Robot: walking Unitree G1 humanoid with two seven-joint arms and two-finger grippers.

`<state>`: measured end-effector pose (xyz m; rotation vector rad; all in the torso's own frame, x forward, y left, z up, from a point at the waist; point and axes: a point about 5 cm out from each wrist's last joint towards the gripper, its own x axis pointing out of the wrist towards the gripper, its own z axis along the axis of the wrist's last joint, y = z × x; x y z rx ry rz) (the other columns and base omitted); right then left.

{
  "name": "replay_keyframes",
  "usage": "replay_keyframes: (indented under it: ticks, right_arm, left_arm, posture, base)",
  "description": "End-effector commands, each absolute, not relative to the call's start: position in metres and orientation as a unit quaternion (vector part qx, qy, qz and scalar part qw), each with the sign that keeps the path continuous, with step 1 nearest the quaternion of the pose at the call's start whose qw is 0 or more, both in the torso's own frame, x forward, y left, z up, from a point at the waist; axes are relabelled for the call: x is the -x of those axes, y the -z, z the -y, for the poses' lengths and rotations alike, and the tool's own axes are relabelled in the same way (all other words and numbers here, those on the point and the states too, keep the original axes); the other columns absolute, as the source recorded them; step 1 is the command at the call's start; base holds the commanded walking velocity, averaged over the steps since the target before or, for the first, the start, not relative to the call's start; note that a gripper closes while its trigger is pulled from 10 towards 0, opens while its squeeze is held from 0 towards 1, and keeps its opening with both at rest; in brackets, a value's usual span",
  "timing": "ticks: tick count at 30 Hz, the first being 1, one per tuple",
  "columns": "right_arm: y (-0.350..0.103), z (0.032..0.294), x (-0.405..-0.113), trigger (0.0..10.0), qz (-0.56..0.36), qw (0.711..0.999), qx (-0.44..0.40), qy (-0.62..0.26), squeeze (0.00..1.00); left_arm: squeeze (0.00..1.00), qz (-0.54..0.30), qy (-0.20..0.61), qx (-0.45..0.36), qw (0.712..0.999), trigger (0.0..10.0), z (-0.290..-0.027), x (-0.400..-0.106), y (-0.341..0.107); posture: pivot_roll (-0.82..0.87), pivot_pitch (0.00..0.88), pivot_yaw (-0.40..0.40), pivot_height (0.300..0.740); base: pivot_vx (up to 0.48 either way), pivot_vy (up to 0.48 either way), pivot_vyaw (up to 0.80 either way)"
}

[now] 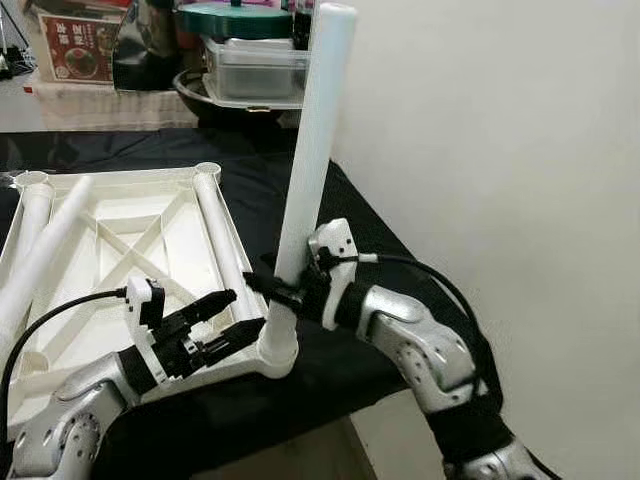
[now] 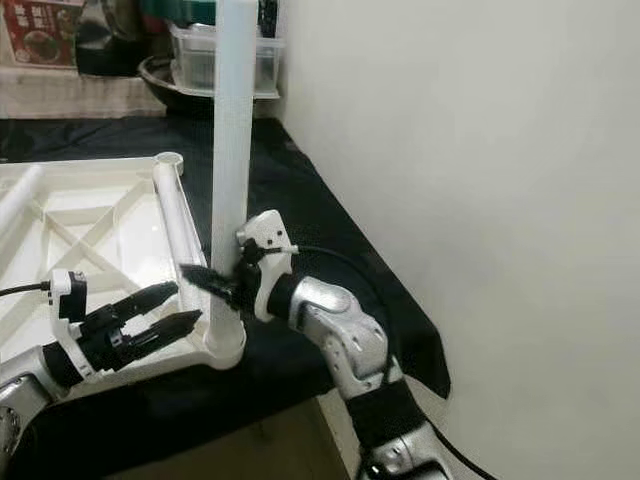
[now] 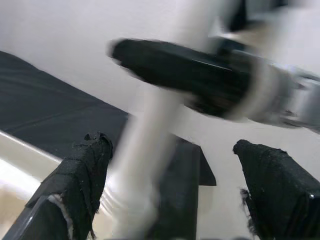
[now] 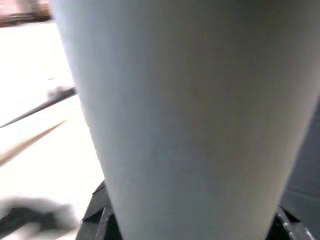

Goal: Building children table

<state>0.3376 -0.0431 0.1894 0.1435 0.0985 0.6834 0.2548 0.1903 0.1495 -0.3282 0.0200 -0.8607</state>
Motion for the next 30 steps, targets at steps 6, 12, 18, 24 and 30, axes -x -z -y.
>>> replay_keyframes:
  ticks: [6, 12, 18, 24, 30]
  right_arm:
    - [-0.134, 0.107, -0.352, 0.0, -0.176, 0.978, -0.108, -0.001, 0.00]
    - [-0.136, 0.080, -0.343, 10.0, -0.182, 0.975, -0.113, -0.067, 0.00]
    - [-0.174, 0.055, -0.342, 10.0, -0.089, 0.954, -0.137, -0.252, 0.00]
    - [-0.193, 0.043, -0.303, 10.0, -0.029, 0.858, -0.068, -0.508, 0.00]
    - [-0.182, 0.041, -0.284, 10.0, -0.041, 0.807, -0.023, -0.589, 0.00]
  left_arm:
    - [0.00, -0.016, 0.420, 0.163, 0.893, 10.0, -0.189, -0.253, -0.147]
    - [0.00, -0.015, 0.418, 0.162, 0.893, 10.0, -0.189, -0.253, -0.146]
    - [0.00, -0.014, 0.419, 0.163, 0.893, 10.0, -0.188, -0.253, -0.147]
    - [0.00, -0.012, 0.416, 0.163, 0.894, 10.0, -0.189, -0.254, -0.147]
    - [0.00, -0.011, 0.415, 0.162, 0.895, 10.0, -0.189, -0.254, -0.147]
  posture:
    - [0.15, 0.000, -0.174, 0.740]
    - [0.15, 0.000, -0.171, 0.740]
    - [0.14, 0.000, -0.176, 0.740]
    - [0.14, 0.000, -0.177, 0.740]
    - [0.14, 0.000, -0.181, 0.740]
  base:
    - [0.000, 0.000, 0.00]
    - [0.000, 0.000, 0.00]
    - [0.000, 0.000, 0.00]
    - [0.000, 0.000, 0.00]
    - [0.000, 0.000, 0.00]
